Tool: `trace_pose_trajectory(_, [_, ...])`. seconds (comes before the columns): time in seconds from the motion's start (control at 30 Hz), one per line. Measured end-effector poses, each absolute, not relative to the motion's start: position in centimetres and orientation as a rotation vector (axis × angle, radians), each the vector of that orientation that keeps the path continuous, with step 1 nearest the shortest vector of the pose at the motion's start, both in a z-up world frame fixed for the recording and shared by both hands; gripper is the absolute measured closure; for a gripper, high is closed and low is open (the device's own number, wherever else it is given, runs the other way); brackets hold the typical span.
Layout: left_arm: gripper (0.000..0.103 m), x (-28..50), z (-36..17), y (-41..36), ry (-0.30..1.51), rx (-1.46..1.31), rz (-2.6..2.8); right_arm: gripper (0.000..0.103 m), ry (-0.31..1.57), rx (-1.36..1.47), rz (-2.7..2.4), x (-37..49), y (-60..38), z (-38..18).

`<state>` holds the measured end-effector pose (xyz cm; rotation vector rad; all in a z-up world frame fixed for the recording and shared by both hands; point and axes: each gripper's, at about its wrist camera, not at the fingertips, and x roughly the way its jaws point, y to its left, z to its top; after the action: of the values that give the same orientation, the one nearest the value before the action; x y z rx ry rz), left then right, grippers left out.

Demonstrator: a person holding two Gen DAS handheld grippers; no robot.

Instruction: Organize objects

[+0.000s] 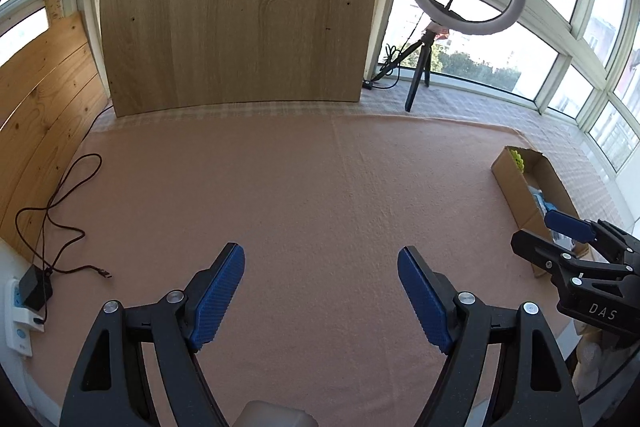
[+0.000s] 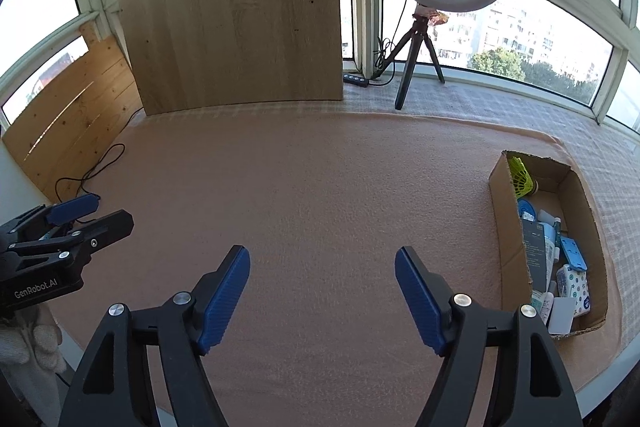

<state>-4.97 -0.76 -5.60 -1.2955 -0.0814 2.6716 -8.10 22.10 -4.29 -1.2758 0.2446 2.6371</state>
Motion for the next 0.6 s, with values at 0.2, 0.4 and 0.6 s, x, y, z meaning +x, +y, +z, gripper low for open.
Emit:
trace_pose_trajectory(0.2, [0.021, -3.8, -6.2, -1.9, -0.087, -1.307, 2.715, 0.031, 0.247, -1.284, 2.665, -8.8, 20.3, -4.5])
trace_pose_trajectory(0.4, [0.021, -3.4, -6.7, -2.5, -0.103, -1.326, 2.716, 0.031, 0.247, -1.279, 2.664, -8.9, 19.7, -4.6])
trace_pose_trajectory(0.6, [0.021, -3.4, -6.5, -3.0, -0.120, -1.322, 2.725, 0.031, 0.251, -1.271, 2.665, -9.0, 19.5, -4.5])
